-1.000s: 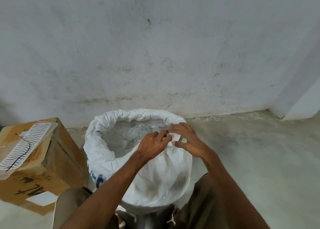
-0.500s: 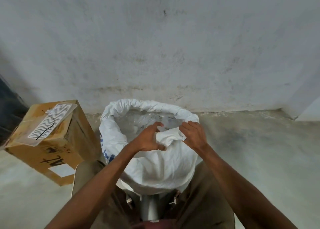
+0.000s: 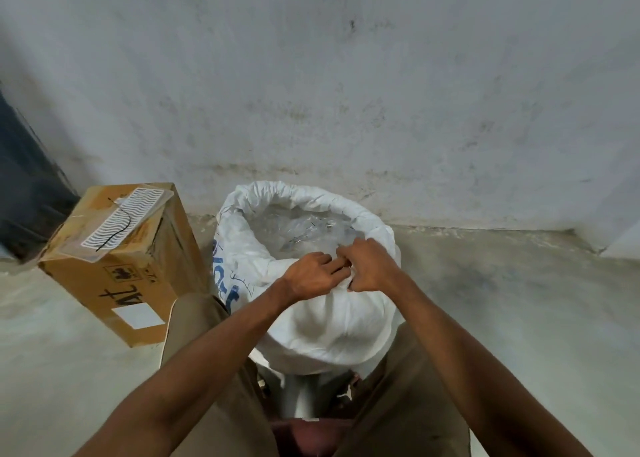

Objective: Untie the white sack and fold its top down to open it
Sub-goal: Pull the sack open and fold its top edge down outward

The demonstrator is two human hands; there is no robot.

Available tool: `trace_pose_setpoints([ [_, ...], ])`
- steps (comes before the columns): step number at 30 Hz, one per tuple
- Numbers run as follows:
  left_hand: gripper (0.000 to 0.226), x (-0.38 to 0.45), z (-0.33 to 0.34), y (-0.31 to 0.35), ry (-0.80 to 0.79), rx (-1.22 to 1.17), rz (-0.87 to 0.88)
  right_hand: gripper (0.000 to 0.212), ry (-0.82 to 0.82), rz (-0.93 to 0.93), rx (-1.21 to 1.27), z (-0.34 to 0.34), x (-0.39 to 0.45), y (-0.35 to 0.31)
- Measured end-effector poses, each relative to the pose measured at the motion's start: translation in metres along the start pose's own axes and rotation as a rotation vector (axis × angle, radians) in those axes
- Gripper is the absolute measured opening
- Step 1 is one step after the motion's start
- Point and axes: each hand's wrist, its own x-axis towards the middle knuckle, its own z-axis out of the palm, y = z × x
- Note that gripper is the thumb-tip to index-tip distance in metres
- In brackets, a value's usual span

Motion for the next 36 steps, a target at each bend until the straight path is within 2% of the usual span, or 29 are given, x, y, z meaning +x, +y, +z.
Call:
trace_pose_setpoints([
  [1, 0.033, -0.003, -0.002, -0.001, -0.033, -0.084, -0.034, 0.033, 0.009, -0.003, 0.008, 0.003, -0.002, -0.002],
  [3, 0.044, -0.005, -0.011, -0.005, -0.135, -0.406, -0.218, 0.022, 0.059, 0.042, 0.063, 0.011, -0.007, -0.002],
  [6, 0.060, -0.012, -0.021, -0.011, -0.282, -0.881, -0.552, 0.031, 0.189, 0.005, 0.069, 0.031, -0.018, 0.004],
  [9, 0.074, -0.032, -0.017, -0.023, -0.292, -0.914, -0.695, 0.039, 0.197, 0.010, 0.011, 0.046, -0.024, 0.001],
  [11, 0.070, -0.047, -0.017, -0.031, -0.456, -0.780, -0.743, 0.038, 0.252, -0.011, -0.040, 0.060, -0.027, -0.002],
  [12, 0.062, -0.052, -0.016, -0.033, -0.523, -0.692, -0.731, 0.038, 0.263, -0.024, -0.062, 0.063, -0.028, -0.003],
  [14, 0.047, -0.057, -0.014, -0.032, -0.546, -0.528, -0.685, 0.038, 0.248, -0.043, -0.049, 0.064, -0.027, -0.006],
  [16, 0.039, -0.055, -0.012, -0.029, -0.533, -0.369, -0.638, 0.035, 0.100, 0.032, 0.077, 0.053, -0.021, -0.007],
  [18, 0.033, -0.054, -0.007, -0.025, -0.518, -0.221, -0.546, 0.055, -0.112, 0.103, 0.198, 0.041, -0.015, -0.008],
  [19, 0.035, -0.056, -0.004, -0.022, -0.515, -0.163, -0.483, 0.066, -0.156, 0.102, 0.201, 0.037, -0.014, -0.009],
  [21, 0.040, -0.063, 0.002, -0.014, -0.455, -0.052, -0.342, 0.077, -0.094, 0.094, 0.163, 0.037, -0.011, -0.015],
  [23, 0.034, -0.069, 0.010, -0.008, -0.306, 0.064, -0.186, 0.085, 0.031, 0.083, 0.174, 0.043, -0.009, -0.021],
  [25, 0.033, -0.074, 0.017, -0.002, -0.172, 0.122, -0.115, 0.082, 0.066, 0.033, 0.161, 0.050, -0.003, -0.027],
  [27, 0.037, -0.078, 0.019, -0.001, -0.129, 0.116, -0.078, 0.055, 0.021, -0.017, 0.133, 0.057, 0.003, -0.036],
  [28, 0.035, -0.078, 0.016, -0.001, -0.161, 0.064, -0.084, 0.039, 0.002, -0.014, 0.130, 0.059, 0.006, -0.038],
  [30, 0.038, -0.078, 0.007, -0.007, -0.271, -0.182, -0.209, 0.022, -0.012, 0.012, 0.123, 0.062, 0.009, -0.043],
  [33, 0.048, -0.076, -0.011, -0.025, -0.464, -0.579, -0.437, 0.029, 0.092, -0.040, 0.075, 0.077, 0.007, -0.041],
  [34, 0.053, -0.077, -0.016, -0.033, -0.493, -0.593, -0.443, 0.033, 0.108, -0.061, 0.042, 0.081, 0.005, -0.042],
  [36, 0.064, -0.083, -0.020, -0.049, -0.524, -0.470, -0.403, 0.036, 0.181, -0.079, -0.017, 0.091, 0.001, -0.044],
])
